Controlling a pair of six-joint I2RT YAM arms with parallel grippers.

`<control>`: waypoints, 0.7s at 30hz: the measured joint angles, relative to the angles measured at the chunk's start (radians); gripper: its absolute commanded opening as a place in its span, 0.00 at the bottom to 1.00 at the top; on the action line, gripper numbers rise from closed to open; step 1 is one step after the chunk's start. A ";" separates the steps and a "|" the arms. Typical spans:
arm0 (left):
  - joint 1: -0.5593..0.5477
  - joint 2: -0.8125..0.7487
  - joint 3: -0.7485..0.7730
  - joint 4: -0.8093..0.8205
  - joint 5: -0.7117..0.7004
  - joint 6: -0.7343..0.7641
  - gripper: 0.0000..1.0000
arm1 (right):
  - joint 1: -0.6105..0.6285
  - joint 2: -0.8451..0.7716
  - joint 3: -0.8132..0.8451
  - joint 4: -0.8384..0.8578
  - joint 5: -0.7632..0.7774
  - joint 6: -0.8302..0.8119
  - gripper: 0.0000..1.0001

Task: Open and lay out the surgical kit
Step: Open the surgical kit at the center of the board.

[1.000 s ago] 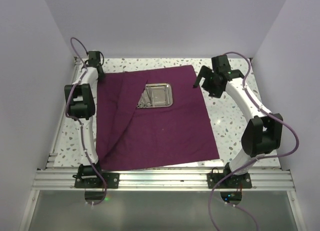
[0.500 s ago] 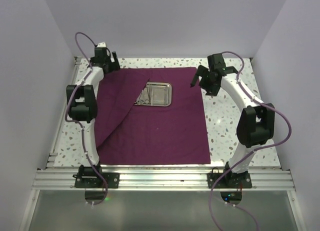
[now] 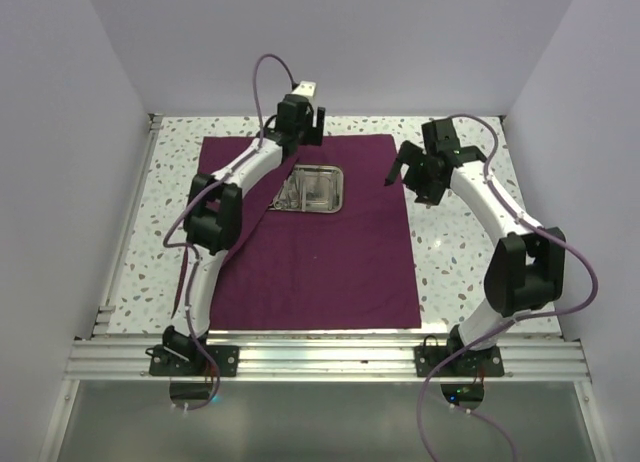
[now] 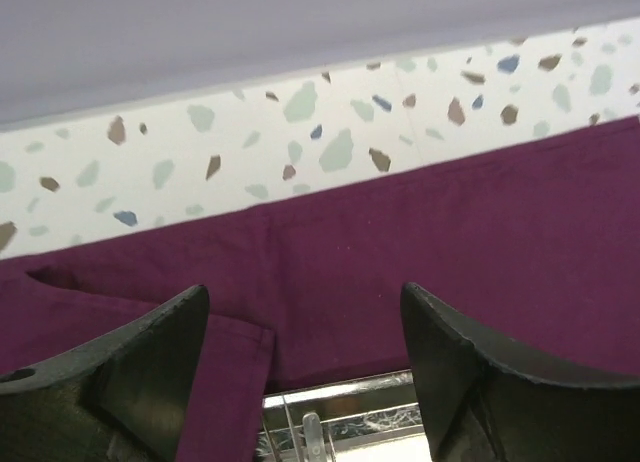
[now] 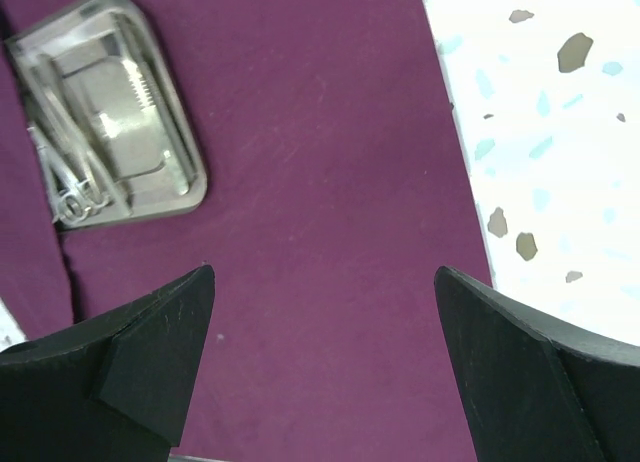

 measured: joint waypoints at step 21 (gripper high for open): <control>-0.027 0.173 0.036 -0.127 -0.171 0.030 0.64 | -0.001 -0.156 -0.008 -0.084 0.025 -0.042 0.97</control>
